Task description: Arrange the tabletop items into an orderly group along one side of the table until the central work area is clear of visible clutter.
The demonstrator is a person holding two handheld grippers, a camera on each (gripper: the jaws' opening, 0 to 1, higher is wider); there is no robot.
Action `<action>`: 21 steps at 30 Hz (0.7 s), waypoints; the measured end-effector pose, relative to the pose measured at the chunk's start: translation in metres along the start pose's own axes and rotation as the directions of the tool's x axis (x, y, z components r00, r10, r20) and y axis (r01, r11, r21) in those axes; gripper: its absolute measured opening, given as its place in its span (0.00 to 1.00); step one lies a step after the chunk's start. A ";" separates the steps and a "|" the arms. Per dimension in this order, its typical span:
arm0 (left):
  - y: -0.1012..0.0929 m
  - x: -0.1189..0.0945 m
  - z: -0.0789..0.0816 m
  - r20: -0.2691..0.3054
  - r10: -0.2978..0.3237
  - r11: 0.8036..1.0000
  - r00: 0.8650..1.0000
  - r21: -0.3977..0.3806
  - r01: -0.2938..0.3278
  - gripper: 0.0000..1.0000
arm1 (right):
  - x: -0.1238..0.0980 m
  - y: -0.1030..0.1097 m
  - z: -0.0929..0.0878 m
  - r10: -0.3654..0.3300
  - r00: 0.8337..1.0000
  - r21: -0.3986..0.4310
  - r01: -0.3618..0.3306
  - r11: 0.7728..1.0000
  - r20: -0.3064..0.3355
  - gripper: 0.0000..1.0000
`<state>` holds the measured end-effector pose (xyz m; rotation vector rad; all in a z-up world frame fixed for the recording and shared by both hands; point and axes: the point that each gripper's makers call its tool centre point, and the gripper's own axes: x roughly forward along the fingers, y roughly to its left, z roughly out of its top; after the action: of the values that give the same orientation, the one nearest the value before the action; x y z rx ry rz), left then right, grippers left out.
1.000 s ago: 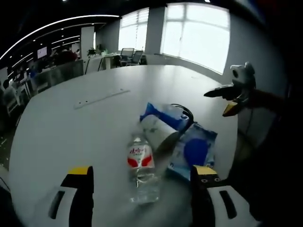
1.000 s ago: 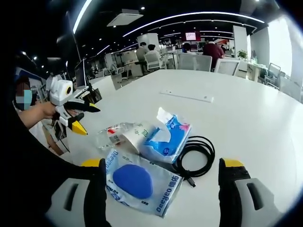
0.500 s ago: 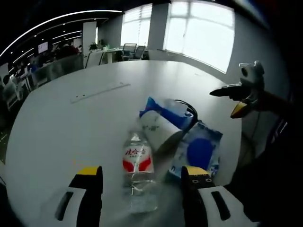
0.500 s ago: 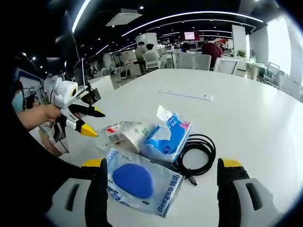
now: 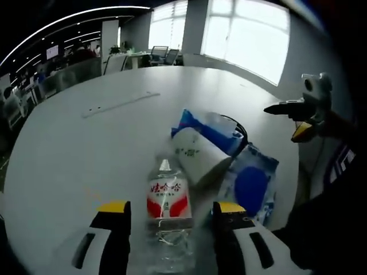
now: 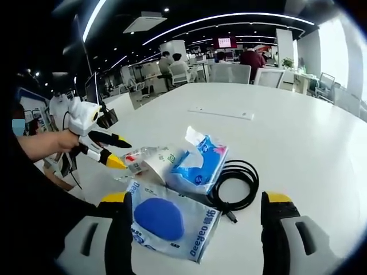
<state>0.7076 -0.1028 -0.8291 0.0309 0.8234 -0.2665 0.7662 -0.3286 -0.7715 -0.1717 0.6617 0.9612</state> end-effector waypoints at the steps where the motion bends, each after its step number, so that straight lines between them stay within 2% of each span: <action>1: 0.000 0.001 0.001 0.007 0.006 1.000 1.000 0.001 -0.006 0.53 | 0.000 -0.001 0.000 -0.002 1.000 0.001 0.002 1.000 0.000 0.89; 12: -0.010 0.019 -0.004 -0.021 0.001 1.000 1.000 -0.020 -0.001 0.51 | -0.002 -0.007 -0.006 -0.025 1.000 0.029 0.025 0.999 0.001 0.87; 18: -0.008 0.027 -0.009 -0.035 0.026 1.000 0.999 0.008 -0.026 0.50 | -0.004 -0.007 -0.009 -0.031 1.000 0.040 0.031 0.999 0.000 0.86; 21: -0.005 0.029 -0.009 -0.028 0.043 0.999 0.999 0.016 -0.042 0.45 | -0.004 -0.008 -0.011 -0.034 0.999 0.044 0.035 0.998 -0.003 0.86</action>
<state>0.7185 -0.1133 -0.8555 0.0663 0.8478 -0.2327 0.7656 -0.3406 -0.7789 -0.1446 0.6795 0.9125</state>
